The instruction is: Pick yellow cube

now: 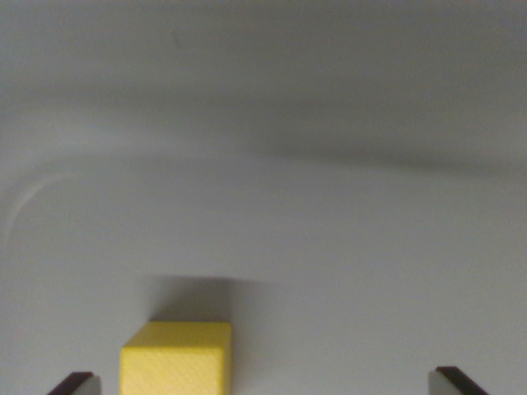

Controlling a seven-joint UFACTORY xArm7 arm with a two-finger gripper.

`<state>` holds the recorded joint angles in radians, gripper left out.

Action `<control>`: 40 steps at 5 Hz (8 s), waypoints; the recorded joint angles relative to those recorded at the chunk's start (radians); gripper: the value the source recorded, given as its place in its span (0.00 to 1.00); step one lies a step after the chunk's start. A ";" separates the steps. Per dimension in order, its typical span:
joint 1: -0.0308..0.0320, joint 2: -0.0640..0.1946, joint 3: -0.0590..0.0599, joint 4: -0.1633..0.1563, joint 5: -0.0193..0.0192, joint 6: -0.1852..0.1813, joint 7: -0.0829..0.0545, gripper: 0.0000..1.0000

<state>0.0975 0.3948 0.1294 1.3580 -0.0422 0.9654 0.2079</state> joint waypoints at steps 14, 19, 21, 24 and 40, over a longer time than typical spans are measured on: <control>0.0400 0.150 0.040 -0.088 -0.0100 -0.191 0.055 0.00; 0.0407 0.153 0.040 -0.090 -0.0101 -0.195 0.056 0.00; 0.0407 0.153 0.040 -0.090 -0.0101 -0.195 0.056 1.00; 0.0407 0.153 0.040 -0.089 -0.0101 -0.194 0.056 1.00; 0.0389 0.092 0.047 0.050 0.0016 0.005 0.055 1.00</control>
<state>0.1364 0.4864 0.1767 1.4077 -0.0406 0.9706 0.2632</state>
